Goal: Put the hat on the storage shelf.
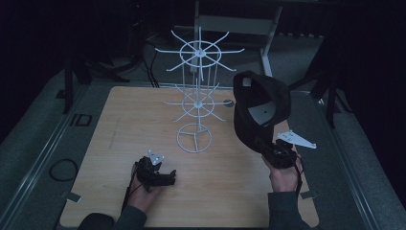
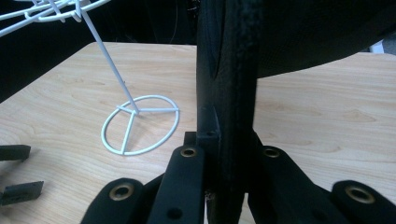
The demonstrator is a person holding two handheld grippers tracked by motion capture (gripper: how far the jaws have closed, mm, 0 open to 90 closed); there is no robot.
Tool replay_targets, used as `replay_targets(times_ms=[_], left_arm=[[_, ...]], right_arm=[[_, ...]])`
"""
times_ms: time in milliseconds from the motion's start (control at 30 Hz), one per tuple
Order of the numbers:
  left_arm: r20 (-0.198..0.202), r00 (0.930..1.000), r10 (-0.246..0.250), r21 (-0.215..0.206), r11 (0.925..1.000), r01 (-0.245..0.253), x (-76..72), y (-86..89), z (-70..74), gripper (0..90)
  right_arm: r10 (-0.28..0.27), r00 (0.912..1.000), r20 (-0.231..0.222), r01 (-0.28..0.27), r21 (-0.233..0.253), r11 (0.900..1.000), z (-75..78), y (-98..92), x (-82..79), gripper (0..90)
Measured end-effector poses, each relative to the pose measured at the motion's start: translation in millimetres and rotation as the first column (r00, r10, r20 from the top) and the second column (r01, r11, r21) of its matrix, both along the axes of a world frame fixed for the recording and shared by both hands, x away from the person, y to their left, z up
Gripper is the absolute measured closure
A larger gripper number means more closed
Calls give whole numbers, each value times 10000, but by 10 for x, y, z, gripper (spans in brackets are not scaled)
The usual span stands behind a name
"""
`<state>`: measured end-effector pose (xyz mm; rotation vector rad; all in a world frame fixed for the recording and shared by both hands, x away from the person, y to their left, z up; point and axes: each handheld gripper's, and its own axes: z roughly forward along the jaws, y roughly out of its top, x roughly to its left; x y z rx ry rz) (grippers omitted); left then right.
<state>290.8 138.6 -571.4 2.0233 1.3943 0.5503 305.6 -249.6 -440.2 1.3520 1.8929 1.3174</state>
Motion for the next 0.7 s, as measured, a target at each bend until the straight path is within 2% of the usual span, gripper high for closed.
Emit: replay_targets(times_ms=[700], left_arm=[[-2, 10000, -1, 2, 10000, 1, 0, 0, 0, 1]], right_arm=[[9, 9998, 184, -5, -217, 9998, 115, 59, 41, 865]])
